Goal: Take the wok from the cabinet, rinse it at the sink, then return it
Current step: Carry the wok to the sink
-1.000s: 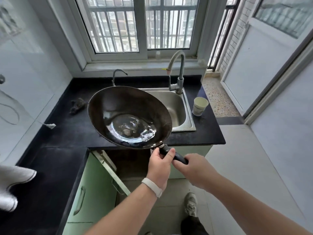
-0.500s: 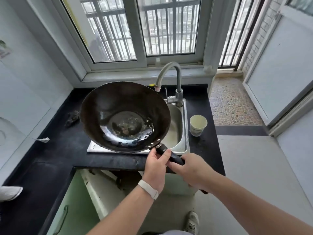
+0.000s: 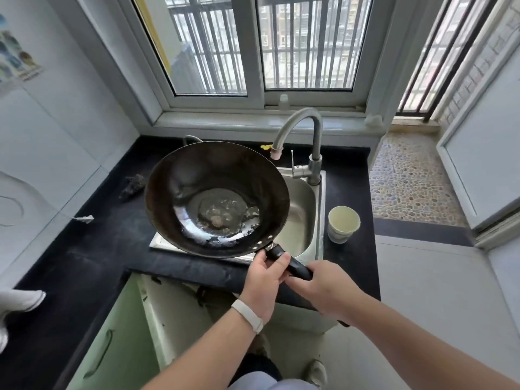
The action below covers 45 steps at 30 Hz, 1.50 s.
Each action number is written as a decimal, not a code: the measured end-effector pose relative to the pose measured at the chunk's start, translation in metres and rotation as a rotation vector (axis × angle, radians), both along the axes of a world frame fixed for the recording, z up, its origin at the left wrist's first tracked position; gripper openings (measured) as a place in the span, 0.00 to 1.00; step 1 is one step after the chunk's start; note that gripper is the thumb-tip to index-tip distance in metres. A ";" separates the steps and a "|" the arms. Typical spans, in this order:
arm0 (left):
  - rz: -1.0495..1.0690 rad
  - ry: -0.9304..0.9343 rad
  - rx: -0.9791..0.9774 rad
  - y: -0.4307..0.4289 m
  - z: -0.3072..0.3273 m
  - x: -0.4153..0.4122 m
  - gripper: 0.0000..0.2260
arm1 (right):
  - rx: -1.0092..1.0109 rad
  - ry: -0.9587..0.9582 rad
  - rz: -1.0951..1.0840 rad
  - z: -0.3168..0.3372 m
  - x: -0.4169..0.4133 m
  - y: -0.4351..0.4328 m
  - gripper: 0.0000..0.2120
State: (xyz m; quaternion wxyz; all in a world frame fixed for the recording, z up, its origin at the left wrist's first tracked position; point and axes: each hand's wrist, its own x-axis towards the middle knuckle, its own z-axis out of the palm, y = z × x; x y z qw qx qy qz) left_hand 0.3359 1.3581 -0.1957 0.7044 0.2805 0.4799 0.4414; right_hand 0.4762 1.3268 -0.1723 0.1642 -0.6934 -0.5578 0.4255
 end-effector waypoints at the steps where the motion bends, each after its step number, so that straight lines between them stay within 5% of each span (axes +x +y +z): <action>1: -0.002 -0.008 -0.010 0.003 -0.003 -0.001 0.08 | -0.004 -0.012 0.004 -0.002 -0.002 0.003 0.26; 31: -0.512 0.149 -0.226 0.131 -0.079 -0.045 0.08 | -0.292 -0.298 -0.132 -0.056 -0.046 0.101 0.12; 40: -0.848 0.508 -0.222 0.143 -0.054 -0.039 0.13 | -0.295 -0.316 -0.116 -0.072 -0.024 0.100 0.15; 45: -0.704 0.535 -0.147 0.199 -0.037 -0.060 0.06 | -0.304 -0.253 -0.094 -0.075 -0.007 0.099 0.14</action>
